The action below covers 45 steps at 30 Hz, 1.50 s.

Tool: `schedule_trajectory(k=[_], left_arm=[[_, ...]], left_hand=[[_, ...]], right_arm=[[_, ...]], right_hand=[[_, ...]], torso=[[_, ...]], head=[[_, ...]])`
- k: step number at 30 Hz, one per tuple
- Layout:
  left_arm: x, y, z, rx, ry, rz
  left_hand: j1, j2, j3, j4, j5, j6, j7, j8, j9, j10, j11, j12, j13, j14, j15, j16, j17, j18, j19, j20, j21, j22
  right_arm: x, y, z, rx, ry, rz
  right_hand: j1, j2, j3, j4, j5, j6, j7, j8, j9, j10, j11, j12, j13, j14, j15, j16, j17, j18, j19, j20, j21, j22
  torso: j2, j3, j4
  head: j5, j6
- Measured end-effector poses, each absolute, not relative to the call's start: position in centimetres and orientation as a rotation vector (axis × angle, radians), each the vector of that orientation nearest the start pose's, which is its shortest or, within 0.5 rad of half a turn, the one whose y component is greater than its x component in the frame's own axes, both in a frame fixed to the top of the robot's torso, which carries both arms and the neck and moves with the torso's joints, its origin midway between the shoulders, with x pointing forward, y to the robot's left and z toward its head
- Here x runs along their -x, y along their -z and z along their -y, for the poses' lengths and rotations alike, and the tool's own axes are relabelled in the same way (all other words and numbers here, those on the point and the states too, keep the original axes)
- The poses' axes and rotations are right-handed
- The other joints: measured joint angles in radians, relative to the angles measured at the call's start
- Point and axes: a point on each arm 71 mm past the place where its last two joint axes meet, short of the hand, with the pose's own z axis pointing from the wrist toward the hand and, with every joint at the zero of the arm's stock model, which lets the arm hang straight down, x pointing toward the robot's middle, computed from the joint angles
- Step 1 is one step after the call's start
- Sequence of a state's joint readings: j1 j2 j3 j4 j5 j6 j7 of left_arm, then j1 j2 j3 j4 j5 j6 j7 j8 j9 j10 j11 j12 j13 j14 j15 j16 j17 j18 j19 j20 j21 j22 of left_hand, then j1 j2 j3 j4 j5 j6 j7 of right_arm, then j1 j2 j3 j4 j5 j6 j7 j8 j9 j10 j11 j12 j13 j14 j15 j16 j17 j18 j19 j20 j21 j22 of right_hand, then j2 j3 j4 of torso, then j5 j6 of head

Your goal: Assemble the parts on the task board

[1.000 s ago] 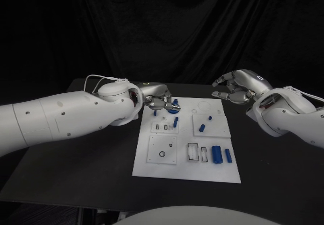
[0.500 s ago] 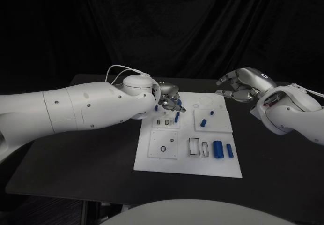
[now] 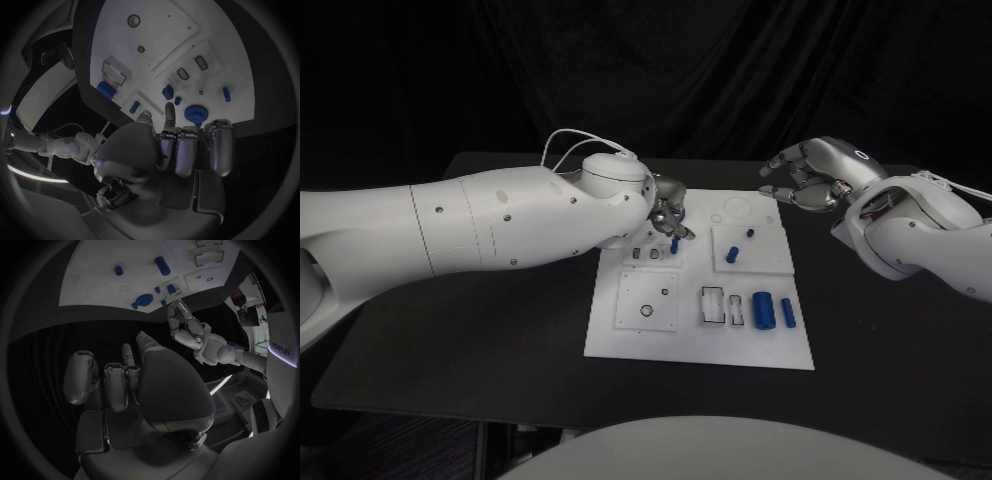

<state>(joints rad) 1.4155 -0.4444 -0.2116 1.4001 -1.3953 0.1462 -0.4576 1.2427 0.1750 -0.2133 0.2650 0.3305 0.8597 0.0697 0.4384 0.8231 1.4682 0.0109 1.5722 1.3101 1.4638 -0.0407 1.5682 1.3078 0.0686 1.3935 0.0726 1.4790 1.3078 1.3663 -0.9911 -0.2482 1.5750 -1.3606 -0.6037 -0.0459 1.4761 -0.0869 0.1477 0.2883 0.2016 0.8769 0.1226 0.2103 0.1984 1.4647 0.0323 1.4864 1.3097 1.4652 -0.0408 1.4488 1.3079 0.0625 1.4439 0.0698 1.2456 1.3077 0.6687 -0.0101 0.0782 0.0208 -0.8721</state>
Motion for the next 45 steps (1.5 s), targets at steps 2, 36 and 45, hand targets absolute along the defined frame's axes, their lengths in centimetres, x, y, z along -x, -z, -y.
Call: schedule_trajectory(k=[2,36,45], left_arm=[[-49.7,17.4,-5.2,-0.488,0.332,-2.05],[-50.5,18.6,-5.4,-0.457,0.244,-2.087],[-50.4,19.2,-5.1,-0.461,0.254,-2.096]], left_hand=[[0.0,0.0,-0.005,0.006,0.0,0.004,0.004,0.0,0.005,0.0,0.0,0.0,0.0,0.0,0.0,0.0,0.0,0.0,0.003,-0.003,0.0,0.0],[-0.025,0.015,0.007,0.02,-0.006,0.001,-0.002,-0.007,0.117,-0.005,-0.002,0.0,-0.001,0.0,0.0,0.0,0.0,0.0,-0.002,-0.006,-0.017,0.0],[-0.02,0.02,0.024,0.02,-0.022,0.001,-0.002,-0.023,0.118,-0.005,-0.002,0.0,0.0,0.0,0.0,0.0,0.0,0.0,-0.002,-0.006,-0.021,0.0]], right_arm=[[-47.5,15.8,26.6,0.055,-0.58,-1.452],[-47.7,16.0,26.6,0.051,-0.571,-1.464],[-47.7,16.0,26.6,0.05,-0.57,-1.467]], right_hand=[[0.0,0.0,0.0,0.0,0.0,0.0,0.0,-0.001,0.0,0.0,0.0,0.0,0.0,0.0,0.0,0.0,0.0,0.0,0.0,0.0,0.0,0.0],[0.004,0.004,0.003,-0.003,0.025,0.003,0.003,-0.006,-0.003,-0.004,0.004,-0.008,0.0,0.003,0.003,0.0,0.0,0.0,0.003,0.003,-0.005,0.0],[0.004,0.004,0.003,-0.003,0.03,0.003,0.003,-0.006,-0.003,-0.007,0.007,-0.008,0.0,-0.001,0.006,-0.004,0.0,0.0,0.003,0.003,-0.01,0.0]], torso=[[0.0,0.0001,-0.0005],[0.003,0.0044,-0.0059],[0.003,0.0044,-0.0055]], head=[[0.0,0.0],[0.004,0.0],[0.006,0.0]])
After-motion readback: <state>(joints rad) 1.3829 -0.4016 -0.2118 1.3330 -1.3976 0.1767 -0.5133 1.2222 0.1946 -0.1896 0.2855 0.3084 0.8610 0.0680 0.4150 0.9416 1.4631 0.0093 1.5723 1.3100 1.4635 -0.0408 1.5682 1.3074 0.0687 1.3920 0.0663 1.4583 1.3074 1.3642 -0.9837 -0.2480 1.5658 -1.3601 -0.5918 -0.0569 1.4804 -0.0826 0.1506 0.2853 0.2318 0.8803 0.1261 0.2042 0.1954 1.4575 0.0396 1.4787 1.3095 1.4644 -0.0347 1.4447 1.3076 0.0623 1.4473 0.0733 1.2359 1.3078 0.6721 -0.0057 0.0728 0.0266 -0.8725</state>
